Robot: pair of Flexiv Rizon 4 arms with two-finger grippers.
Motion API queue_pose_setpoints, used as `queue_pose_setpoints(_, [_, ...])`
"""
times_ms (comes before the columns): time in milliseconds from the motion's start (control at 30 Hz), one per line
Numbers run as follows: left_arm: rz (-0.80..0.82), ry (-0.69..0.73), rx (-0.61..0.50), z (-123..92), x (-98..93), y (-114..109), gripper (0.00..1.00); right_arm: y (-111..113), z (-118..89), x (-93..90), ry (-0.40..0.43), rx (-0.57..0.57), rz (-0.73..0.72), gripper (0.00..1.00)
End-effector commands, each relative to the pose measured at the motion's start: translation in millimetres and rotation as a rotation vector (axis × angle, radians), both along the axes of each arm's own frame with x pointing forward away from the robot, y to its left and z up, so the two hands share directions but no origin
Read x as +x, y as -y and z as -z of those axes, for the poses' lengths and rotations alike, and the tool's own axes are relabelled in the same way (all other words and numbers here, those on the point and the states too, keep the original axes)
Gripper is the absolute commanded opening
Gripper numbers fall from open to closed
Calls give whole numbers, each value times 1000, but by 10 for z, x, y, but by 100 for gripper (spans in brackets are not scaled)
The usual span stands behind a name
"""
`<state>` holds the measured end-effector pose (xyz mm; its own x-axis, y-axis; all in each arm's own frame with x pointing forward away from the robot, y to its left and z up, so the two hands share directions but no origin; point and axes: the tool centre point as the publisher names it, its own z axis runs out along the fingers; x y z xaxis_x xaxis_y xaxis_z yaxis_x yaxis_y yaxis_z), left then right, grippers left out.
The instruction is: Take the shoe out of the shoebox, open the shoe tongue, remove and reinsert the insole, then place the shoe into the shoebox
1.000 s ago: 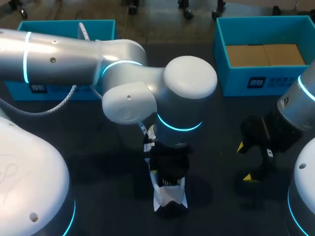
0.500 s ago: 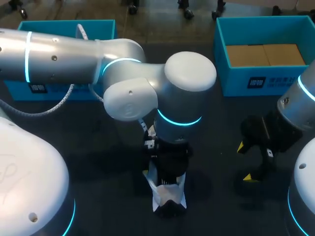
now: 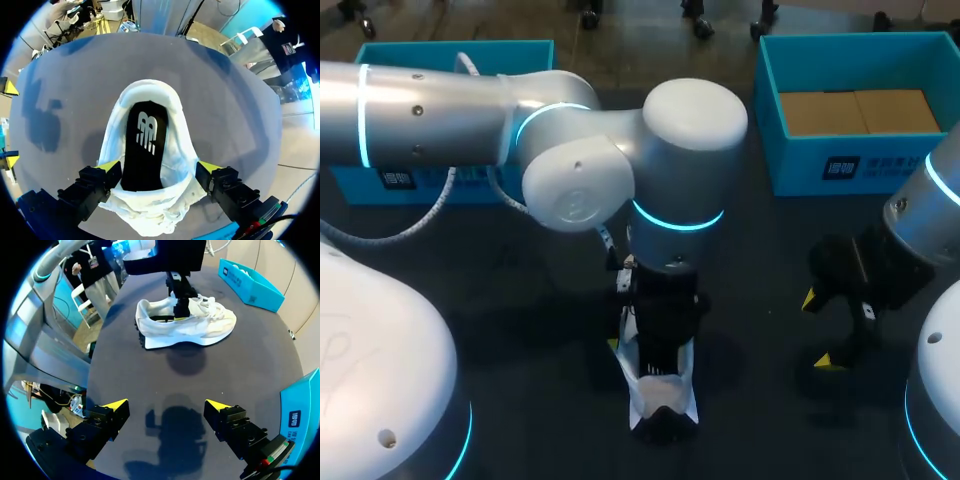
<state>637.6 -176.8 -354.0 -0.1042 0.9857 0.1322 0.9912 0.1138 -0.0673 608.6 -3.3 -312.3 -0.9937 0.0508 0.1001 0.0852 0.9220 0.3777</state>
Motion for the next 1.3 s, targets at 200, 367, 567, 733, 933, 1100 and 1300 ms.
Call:
queue_pose_setpoints(200, [-19, 7, -25, -33, 97, 0, 100, 1, 6, -5, 1, 0, -1, 100])
queue_pose_setpoints(367, [10, -28, -68, -35, 105, 5, 100, 1, 6, -5, 1, 0, -1, 100])
queue_pose_setpoints(567, [39, -26, -69, 7, 9, 51, 100, 1, 6, -5, 1, 0, -1, 100])
queue_pose_setpoints(733, [40, 0, -68, -5, -10, 77, 100, 1, 6, -5, 1, 0, -1, 100])
queue_pose_setpoints(933, [18, 8, -90, -101, 93, 50, 100, 1, 6, -5, 1, 0, -1, 100])
queue_pose_setpoints(1100, [-7, 5, -94, -140, 216, 18, 100, 1, 6, -5, 1, 0, -1, 100])
queue_pose_setpoints(1300, [-46, 12, -108, -246, 383, -30, 100, 1, 6, -5, 1, 0, -1, 100])
